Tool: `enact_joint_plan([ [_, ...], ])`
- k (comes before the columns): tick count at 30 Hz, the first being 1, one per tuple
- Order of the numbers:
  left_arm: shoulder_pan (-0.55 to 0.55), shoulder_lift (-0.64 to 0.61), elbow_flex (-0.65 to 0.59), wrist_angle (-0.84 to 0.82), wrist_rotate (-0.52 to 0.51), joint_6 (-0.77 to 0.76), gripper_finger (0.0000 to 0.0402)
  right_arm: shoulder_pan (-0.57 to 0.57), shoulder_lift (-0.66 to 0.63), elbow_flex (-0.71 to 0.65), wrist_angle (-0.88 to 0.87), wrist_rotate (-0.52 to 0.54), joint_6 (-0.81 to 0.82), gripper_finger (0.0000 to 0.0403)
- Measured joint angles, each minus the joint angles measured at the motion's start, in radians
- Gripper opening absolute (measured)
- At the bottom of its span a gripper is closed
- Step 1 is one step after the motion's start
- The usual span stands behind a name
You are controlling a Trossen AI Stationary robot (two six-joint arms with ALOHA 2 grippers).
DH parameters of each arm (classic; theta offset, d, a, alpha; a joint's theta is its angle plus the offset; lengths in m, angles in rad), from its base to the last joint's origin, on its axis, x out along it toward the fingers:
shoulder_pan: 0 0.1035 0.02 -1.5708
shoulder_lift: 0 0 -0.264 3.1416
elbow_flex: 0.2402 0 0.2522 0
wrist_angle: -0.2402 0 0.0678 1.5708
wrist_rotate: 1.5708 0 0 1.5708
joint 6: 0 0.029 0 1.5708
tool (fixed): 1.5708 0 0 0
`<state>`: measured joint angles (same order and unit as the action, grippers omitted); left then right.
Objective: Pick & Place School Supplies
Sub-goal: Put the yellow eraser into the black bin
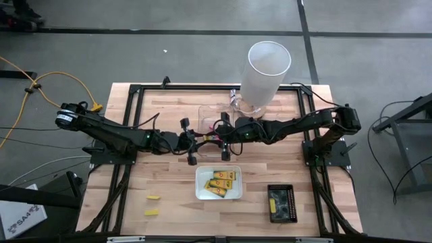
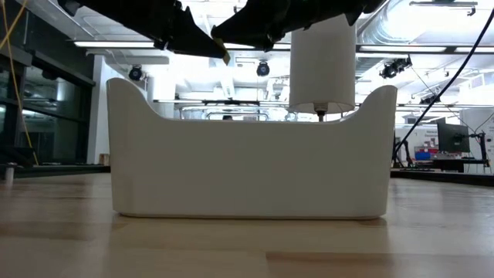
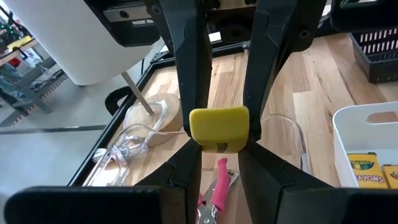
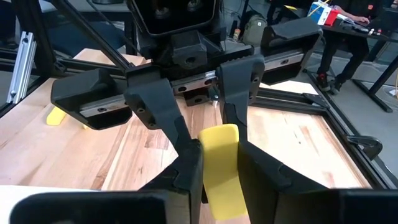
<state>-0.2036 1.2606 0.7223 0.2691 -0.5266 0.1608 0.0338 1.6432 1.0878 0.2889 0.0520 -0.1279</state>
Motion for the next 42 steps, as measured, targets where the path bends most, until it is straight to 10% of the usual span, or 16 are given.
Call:
enact_joint_plan([
  [15, 0.000, 0.000, 0.000, 0.003, 0.000, 0.003, 0.0169, 0.013, 0.000, 0.000, -0.004, 0.002, 0.004, 0.0077],
  [42, -0.018, 0.000, 0.000, -0.034, -0.001, -0.020, 0.0173, 0.158, -0.180, 0.001, -0.371, 0.241, 0.206, 0.0075],
])
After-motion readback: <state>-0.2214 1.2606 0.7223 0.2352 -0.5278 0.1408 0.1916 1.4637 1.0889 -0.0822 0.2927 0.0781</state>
